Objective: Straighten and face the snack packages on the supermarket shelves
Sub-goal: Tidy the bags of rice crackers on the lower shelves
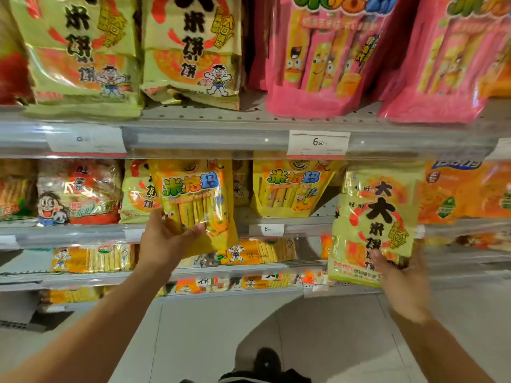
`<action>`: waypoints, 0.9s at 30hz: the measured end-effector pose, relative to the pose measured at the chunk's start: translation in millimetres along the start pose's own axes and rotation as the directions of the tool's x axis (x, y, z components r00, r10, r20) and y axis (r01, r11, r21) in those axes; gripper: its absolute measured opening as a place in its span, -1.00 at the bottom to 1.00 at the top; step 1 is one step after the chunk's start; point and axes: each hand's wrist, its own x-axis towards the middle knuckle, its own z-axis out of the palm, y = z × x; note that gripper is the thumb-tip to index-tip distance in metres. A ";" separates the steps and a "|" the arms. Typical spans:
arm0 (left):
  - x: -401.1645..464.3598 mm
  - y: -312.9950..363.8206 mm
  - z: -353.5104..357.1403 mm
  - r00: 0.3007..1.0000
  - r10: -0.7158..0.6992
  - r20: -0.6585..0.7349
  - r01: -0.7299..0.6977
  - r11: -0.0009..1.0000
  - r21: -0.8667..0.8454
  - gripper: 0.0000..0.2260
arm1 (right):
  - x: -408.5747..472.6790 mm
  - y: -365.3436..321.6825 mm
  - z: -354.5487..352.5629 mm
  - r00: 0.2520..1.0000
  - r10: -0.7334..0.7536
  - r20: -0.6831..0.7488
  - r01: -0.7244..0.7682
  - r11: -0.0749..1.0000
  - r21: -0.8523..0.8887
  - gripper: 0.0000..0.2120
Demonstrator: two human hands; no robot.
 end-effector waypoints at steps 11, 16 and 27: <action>-8.3 -38.1 -65.0 0.995 0.067 0.072 -0.070 0.997 0.037 -0.49 | -123.6 1.6 56.1 0.998 0.056 0.004 -0.056 0.988 0.147 -0.65; -8.1 -55.4 -115.3 0.997 0.077 -0.006 -0.077 0.997 -0.001 -0.59 | -142.1 -16.3 97.3 0.980 0.026 0.195 -0.042 0.996 0.076 -0.66; -0.4 -82.7 -176.4 0.986 -0.017 -0.164 0.010 0.999 -0.048 -0.46 | -90.8 -96.0 235.1 0.939 0.024 0.344 -0.029 1.000 0.008 -0.56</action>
